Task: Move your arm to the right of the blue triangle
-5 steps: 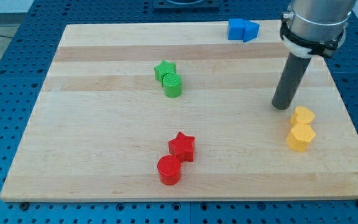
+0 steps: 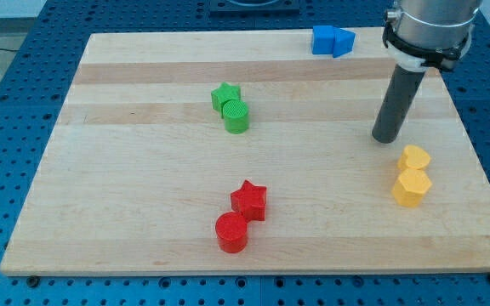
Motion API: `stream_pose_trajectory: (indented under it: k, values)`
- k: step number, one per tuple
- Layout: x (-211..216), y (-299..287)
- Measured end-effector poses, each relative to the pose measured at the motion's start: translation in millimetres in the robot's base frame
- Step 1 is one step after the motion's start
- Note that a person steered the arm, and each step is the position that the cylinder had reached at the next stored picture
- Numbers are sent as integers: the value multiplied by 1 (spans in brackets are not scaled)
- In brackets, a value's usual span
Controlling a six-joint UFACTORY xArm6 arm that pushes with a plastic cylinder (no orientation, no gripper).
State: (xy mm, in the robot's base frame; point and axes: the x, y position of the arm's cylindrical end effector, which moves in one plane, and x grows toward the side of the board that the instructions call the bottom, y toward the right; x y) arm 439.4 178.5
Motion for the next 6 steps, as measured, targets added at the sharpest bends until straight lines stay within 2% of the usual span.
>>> stream_pose_trajectory:
  k: [1,2,3,5,6]
  values:
    - [0,0]
    - [-26,-13]
    - [-31,-49]
    - [-40,-44]
    - [-84,-44]
